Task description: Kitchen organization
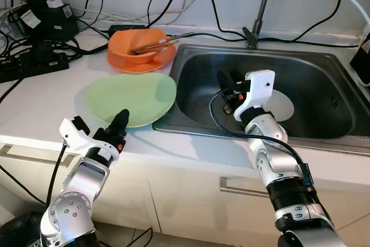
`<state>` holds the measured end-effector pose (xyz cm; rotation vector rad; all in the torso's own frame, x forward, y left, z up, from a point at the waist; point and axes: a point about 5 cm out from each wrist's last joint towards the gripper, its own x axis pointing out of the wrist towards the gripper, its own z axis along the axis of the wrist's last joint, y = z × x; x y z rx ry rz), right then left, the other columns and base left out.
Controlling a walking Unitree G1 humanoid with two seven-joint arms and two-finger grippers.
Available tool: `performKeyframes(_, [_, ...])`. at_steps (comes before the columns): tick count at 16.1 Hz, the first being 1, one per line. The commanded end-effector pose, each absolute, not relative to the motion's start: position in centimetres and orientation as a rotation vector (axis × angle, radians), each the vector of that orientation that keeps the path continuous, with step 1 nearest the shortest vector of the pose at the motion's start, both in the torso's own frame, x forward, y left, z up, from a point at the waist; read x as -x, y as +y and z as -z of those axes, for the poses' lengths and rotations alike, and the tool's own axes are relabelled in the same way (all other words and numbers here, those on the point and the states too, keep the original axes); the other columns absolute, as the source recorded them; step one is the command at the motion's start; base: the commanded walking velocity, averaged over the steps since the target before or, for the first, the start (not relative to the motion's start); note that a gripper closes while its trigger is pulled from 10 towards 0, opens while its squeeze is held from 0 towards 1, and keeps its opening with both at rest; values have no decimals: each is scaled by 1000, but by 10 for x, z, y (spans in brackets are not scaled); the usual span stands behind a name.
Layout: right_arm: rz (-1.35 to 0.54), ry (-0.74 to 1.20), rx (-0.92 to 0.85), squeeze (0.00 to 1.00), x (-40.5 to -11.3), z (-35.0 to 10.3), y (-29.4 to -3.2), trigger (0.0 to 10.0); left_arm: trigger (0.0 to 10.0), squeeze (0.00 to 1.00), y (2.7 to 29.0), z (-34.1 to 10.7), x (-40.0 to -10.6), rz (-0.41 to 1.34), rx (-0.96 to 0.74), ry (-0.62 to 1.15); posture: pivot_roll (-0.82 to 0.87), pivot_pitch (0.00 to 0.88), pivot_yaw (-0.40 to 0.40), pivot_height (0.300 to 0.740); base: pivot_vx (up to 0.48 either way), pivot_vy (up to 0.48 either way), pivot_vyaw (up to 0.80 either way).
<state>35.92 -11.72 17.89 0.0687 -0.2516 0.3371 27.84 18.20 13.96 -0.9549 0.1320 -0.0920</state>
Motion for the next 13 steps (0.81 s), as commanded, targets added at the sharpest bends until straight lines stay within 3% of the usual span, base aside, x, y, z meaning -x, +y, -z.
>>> performKeyframes(1, [-333, -244, -60, 0, -358, -176, -117, 10000, 0, 0, 168, -104, -273, 56, 995, 319, 120, 56, 25, 740, 0, 0, 0])
performKeyframes(13, [-338, -244, -58, 0, -359, -176, -116, 10000, 0, 0, 149, -112, -262, 114, 978, 328, 128, 51, 28, 740, 0, 0, 0])
